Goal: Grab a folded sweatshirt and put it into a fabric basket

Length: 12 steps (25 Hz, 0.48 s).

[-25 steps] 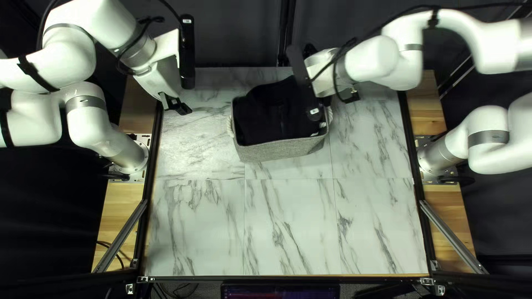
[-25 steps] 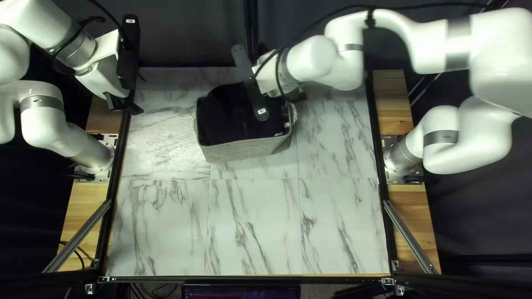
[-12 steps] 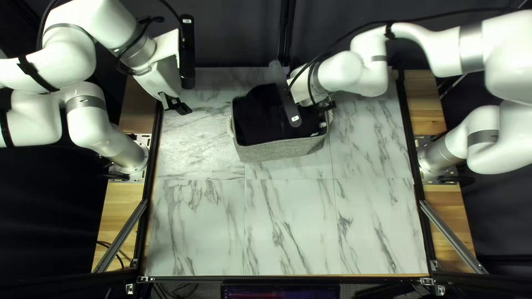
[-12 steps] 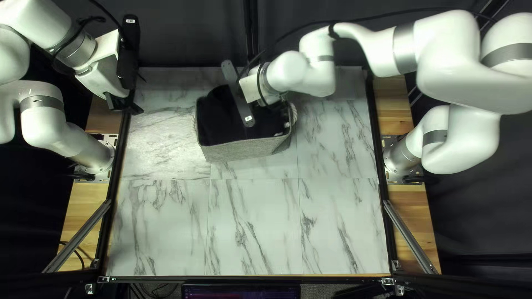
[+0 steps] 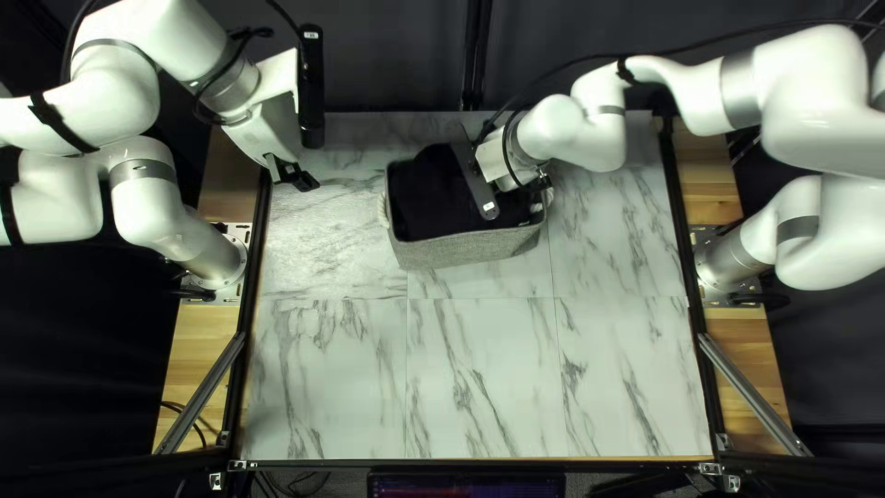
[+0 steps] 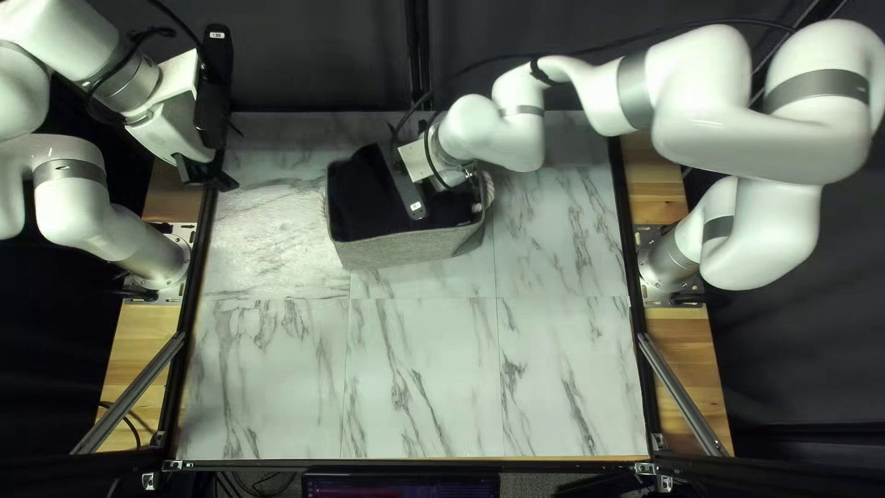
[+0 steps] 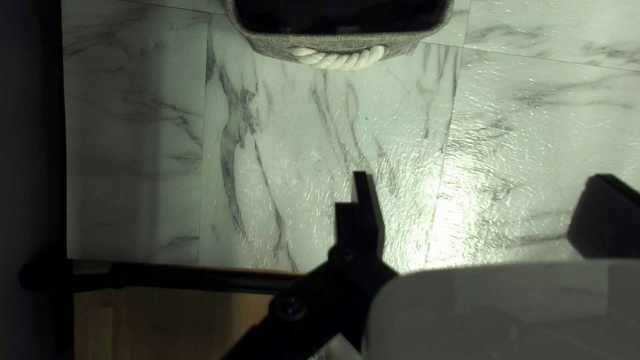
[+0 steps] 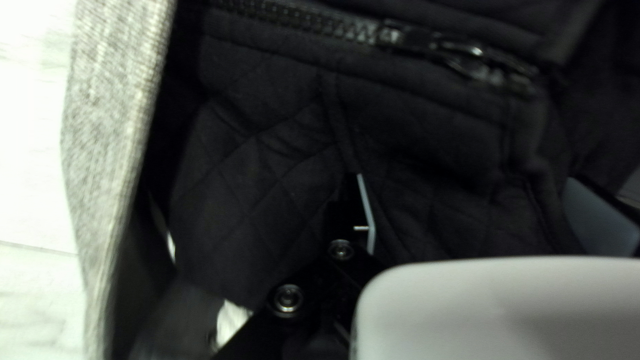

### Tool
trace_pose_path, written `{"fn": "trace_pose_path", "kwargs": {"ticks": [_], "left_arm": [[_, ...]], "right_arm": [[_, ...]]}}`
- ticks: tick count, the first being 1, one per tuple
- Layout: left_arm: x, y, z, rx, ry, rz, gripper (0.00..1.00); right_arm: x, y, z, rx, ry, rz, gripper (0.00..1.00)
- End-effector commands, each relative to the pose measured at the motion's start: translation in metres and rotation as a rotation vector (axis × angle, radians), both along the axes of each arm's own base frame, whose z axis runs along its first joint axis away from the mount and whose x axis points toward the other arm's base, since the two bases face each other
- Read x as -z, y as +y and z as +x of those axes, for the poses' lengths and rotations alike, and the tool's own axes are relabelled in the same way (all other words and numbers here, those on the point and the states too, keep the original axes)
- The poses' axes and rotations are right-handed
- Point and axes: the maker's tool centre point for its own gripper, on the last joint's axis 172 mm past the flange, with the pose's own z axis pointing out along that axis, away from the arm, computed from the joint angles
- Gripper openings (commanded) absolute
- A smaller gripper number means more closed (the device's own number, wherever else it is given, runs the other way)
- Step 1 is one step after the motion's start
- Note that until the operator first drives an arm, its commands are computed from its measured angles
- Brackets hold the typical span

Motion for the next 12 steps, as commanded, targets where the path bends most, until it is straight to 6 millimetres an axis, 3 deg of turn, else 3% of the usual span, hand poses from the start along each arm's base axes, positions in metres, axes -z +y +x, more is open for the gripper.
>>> {"fn": "trace_pose_path", "kwargs": {"ticks": [1,7,12], "left_arm": [[0.0,0.0,0.0,0.0,0.0,0.0,1.0],[0.0,0.0,0.0,0.0,0.0,0.0,1.0],[0.0,0.0,0.0,0.0,0.0,0.0,1.0]], "right_arm": [[-0.017,-0.001,0.004,0.012,-0.015,-0.011,1.0],[-0.09,0.012,-0.016,-0.021,-0.011,-0.061,1.0],[-0.131,0.015,-0.016,-0.034,0.002,-0.128,1.0]]}}
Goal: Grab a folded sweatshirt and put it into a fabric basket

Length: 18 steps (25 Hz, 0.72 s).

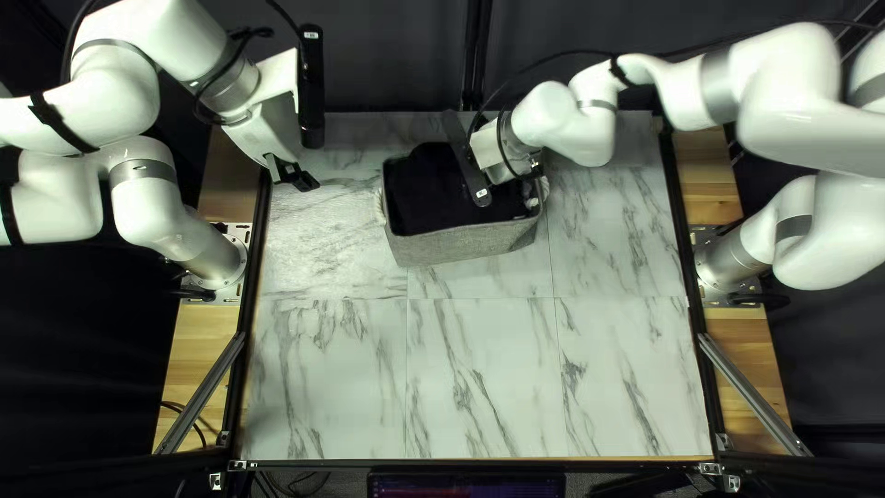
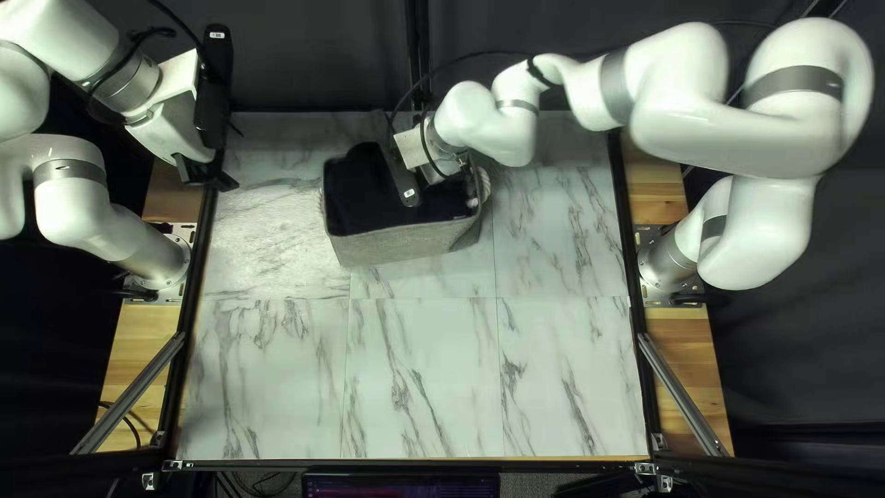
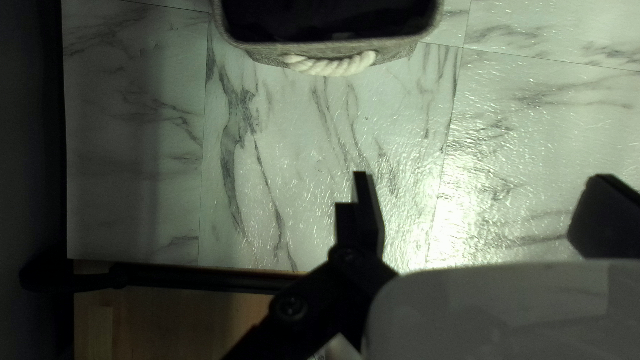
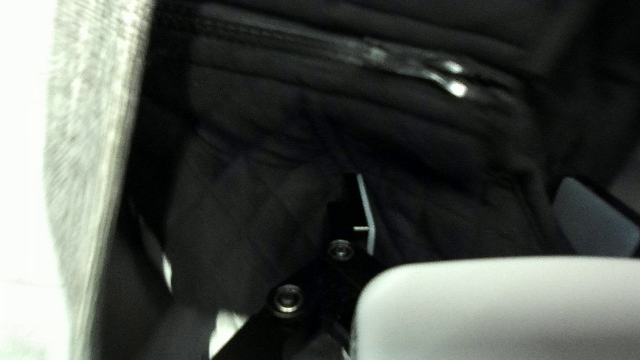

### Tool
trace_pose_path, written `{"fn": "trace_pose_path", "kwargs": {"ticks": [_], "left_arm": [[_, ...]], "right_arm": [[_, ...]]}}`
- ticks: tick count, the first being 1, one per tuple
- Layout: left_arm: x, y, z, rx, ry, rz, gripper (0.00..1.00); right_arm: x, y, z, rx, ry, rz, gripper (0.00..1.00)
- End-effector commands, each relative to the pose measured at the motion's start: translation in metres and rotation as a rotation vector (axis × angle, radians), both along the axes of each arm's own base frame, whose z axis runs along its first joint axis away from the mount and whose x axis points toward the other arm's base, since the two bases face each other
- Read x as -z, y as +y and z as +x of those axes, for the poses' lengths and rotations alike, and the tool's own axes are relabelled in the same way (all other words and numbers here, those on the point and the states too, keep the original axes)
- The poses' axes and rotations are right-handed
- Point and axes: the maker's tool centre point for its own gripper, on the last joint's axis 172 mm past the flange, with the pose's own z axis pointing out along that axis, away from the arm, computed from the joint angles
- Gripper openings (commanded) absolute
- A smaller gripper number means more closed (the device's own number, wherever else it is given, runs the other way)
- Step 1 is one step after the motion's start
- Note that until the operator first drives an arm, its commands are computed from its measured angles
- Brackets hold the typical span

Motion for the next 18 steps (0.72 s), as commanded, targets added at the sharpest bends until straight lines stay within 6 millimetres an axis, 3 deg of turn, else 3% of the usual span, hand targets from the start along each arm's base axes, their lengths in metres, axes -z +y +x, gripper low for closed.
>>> {"fn": "trace_pose_path", "kwargs": {"ticks": [1,5,7,12,18], "left_arm": [[0.0,0.0,0.0,0.0,0.0,0.0,1.0],[0.0,0.0,0.0,0.0,0.0,0.0,1.0],[0.0,0.0,0.0,0.0,0.0,0.0,1.0],[-0.014,-0.007,-0.013,-0.002,-0.037,-0.031,1.0],[-0.03,-0.014,-0.025,0.003,-0.036,-0.017,1.0]], "right_arm": [[-0.033,0.006,0.007,-0.018,0.015,-0.062,1.0],[-0.054,0.024,0.044,-0.062,0.05,-0.102,1.0],[-0.06,0.03,0.053,-0.079,0.07,-0.111,1.0],[-0.069,0.033,0.051,-0.089,0.092,-0.132,1.0],[-0.06,0.035,0.053,-0.08,0.085,-0.123,1.0]]}}
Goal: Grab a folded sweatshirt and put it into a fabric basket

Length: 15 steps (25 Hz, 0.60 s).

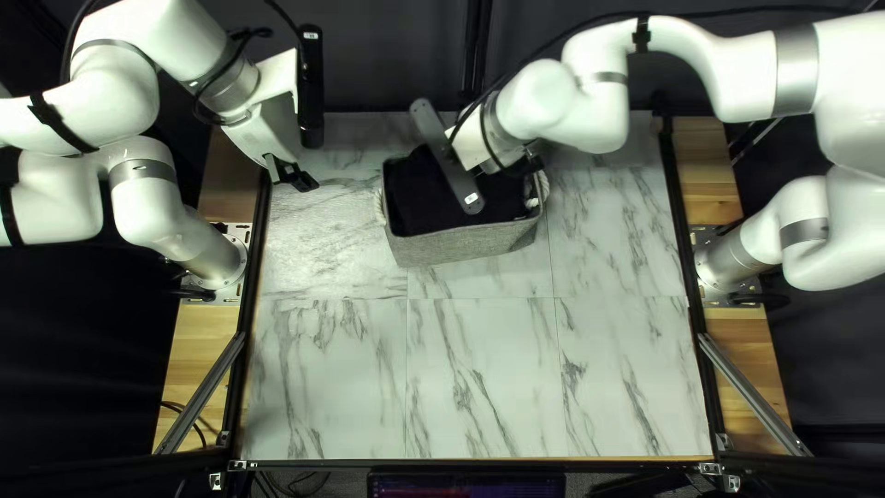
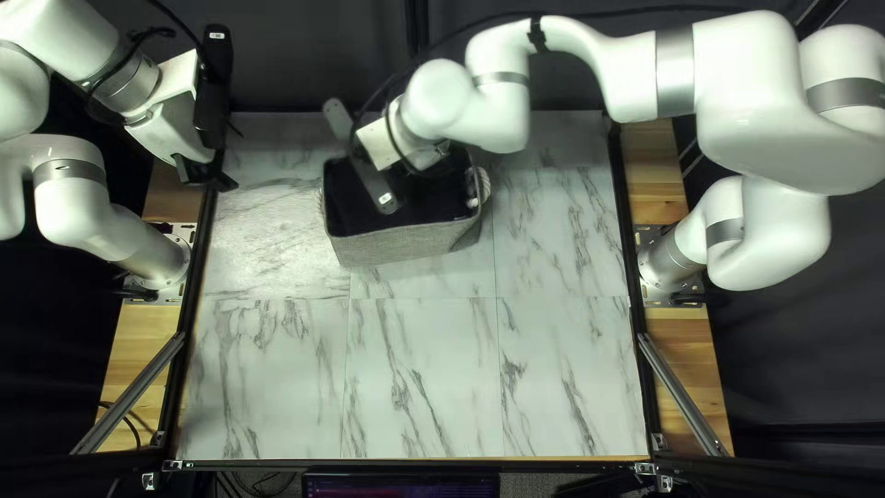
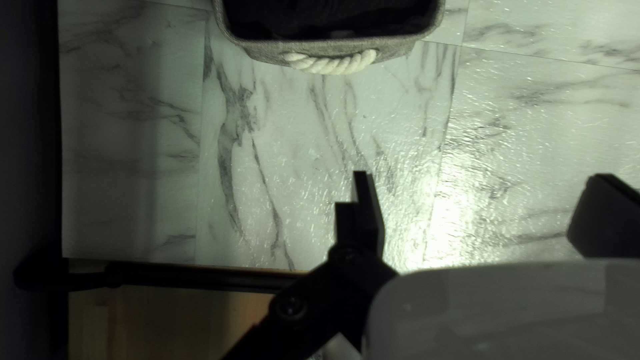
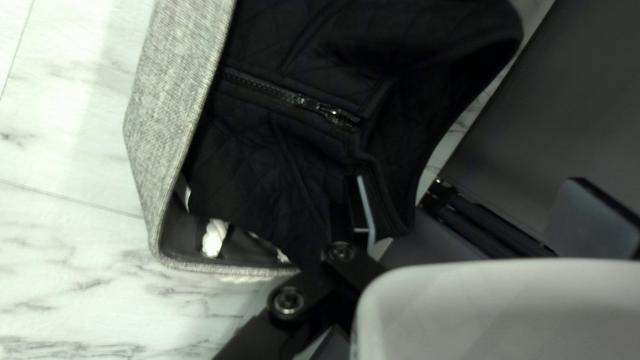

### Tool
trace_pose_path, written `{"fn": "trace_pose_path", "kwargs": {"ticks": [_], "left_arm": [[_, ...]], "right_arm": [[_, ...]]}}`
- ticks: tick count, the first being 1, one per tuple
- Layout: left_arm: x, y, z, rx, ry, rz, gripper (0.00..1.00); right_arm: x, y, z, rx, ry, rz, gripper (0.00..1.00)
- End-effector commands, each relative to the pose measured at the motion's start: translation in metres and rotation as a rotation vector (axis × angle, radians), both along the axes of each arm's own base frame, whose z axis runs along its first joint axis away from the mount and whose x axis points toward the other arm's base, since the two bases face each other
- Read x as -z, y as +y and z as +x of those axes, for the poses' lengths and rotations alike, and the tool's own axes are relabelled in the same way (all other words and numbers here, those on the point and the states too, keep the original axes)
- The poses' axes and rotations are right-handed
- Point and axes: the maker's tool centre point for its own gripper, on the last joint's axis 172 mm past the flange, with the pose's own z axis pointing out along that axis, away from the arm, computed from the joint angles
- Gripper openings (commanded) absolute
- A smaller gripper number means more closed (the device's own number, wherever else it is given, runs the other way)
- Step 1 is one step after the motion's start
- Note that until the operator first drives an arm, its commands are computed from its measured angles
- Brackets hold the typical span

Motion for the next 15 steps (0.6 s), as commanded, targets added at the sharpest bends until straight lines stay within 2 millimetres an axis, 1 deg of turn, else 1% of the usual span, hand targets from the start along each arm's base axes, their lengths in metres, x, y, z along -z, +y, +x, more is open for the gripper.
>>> {"fn": "trace_pose_path", "kwargs": {"ticks": [1,3,7,11,13,14,15], "left_arm": [[-0.008,-0.005,-0.006,0.006,0.009,0.01,1.0],[-0.011,-0.006,-0.009,0.008,0.014,0.013,1.0],[-0.011,-0.006,-0.009,0.008,0.014,0.013,1.0],[-0.011,-0.006,-0.009,0.008,0.014,0.013,1.0],[-0.011,-0.006,-0.009,0.008,0.014,0.013,1.0],[-0.011,-0.006,-0.009,0.008,0.014,0.013,1.0],[-0.011,-0.006,-0.009,0.008,0.014,0.013,1.0]], "right_arm": [[0.007,0.003,0.005,0.007,-0.009,0.013,1.0],[0.007,0.006,0.011,0.006,-0.015,0.017,1.0],[0.013,0.017,0.032,-0.039,-0.021,0.036,1.0],[0.022,0.02,0.04,-0.074,-0.015,0.048,1.0],[0.026,0.015,0.037,-0.063,-0.008,0.045,1.0],[0.028,0.011,0.032,-0.048,-0.003,0.042,1.0],[0.03,0.003,0.022,-0.033,-0.009,0.035,1.0]]}}
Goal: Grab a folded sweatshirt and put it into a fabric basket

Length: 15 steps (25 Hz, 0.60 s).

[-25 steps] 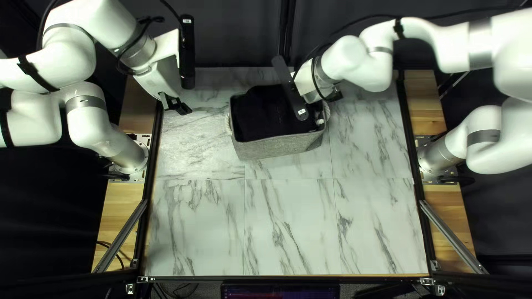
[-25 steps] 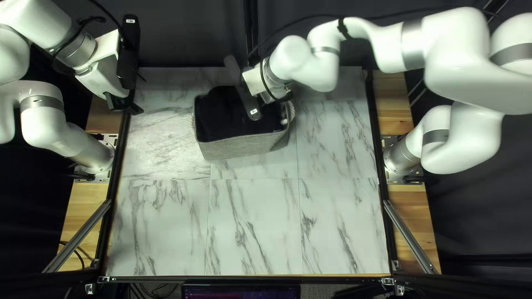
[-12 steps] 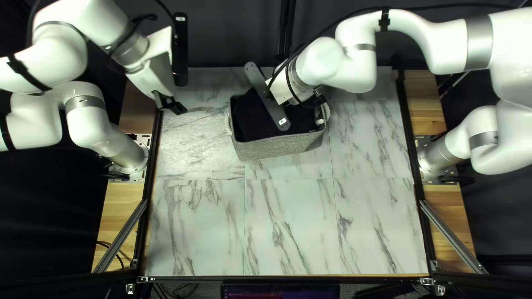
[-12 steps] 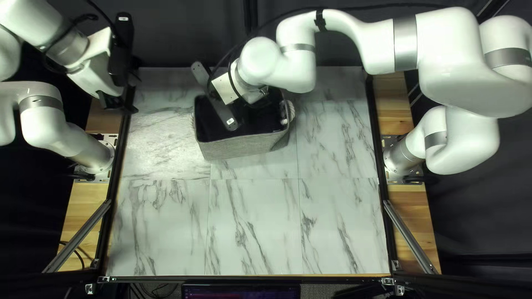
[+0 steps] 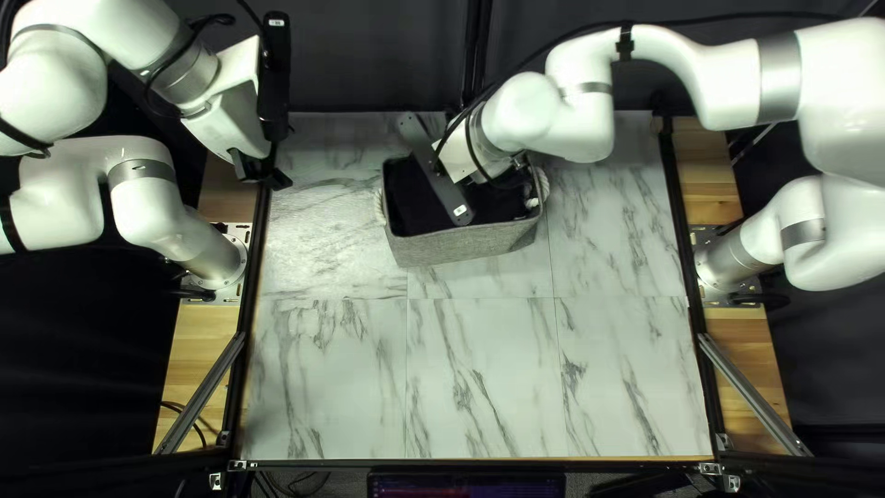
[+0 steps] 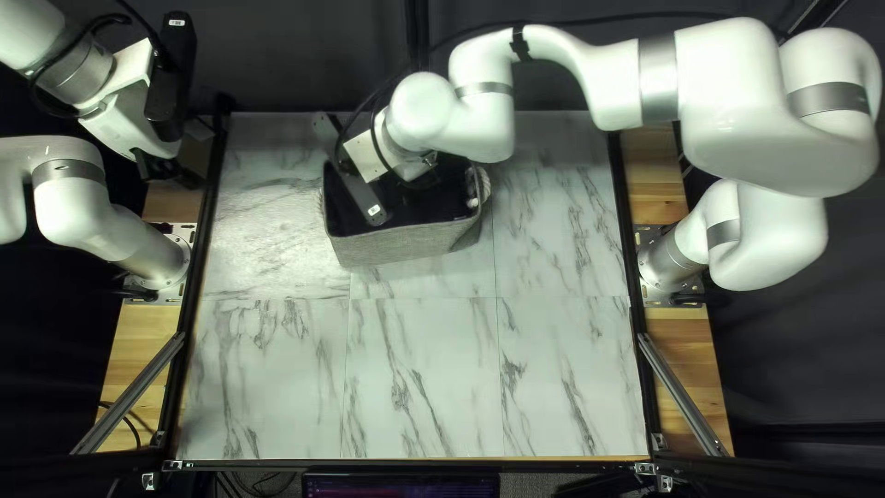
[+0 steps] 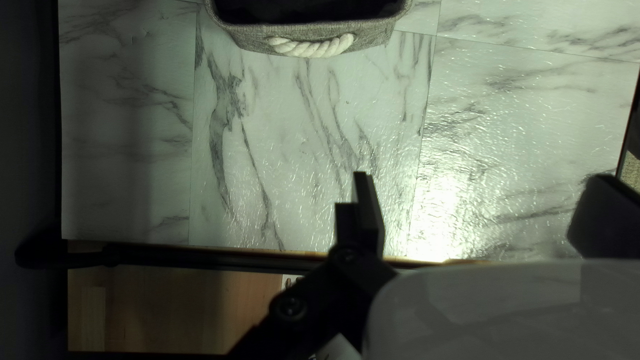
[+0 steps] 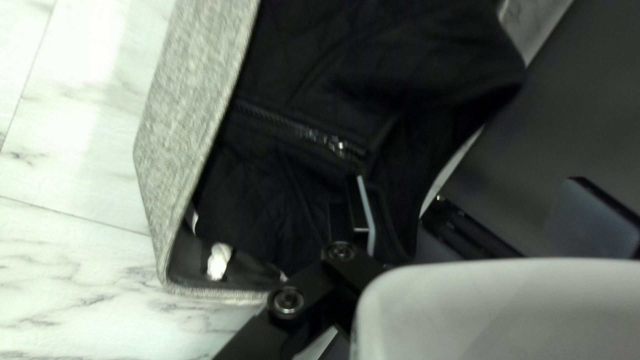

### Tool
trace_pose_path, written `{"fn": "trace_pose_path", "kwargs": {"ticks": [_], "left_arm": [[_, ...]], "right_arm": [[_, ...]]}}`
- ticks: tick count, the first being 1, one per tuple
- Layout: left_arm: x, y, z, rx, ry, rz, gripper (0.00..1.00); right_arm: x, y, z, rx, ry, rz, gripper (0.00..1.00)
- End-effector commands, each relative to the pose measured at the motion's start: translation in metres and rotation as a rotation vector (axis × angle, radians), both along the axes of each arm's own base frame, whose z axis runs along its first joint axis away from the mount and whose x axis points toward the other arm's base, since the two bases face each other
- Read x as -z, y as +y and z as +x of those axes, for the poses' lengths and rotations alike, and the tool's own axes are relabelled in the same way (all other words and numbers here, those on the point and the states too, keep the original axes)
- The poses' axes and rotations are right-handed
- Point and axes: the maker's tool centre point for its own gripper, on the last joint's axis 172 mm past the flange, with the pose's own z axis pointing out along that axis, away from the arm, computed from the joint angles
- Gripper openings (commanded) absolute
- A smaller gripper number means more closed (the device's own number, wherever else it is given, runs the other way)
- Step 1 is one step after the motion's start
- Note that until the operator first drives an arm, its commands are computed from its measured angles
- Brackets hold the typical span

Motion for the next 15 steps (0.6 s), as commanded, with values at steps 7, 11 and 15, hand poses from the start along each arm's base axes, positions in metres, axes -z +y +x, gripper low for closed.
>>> {"fn": "trace_pose_path", "kwargs": {"ticks": [7,11,15], "left_arm": [[0.018,0.007,0.039,0.062,-0.021,-0.007,1.0],[0.034,0.024,0.101,0.098,-0.052,0.028,1.0],[0.06,0.037,0.152,0.14,-0.075,0.024,1.0]], "right_arm": [[-0.036,-0.036,-0.089,0.15,-0.069,-0.09,1.0],[-0.07,-0.036,-0.117,0.184,-0.101,-0.132,1.0],[-0.103,-0.034,-0.149,0.226,-0.133,-0.179,1.0]]}}
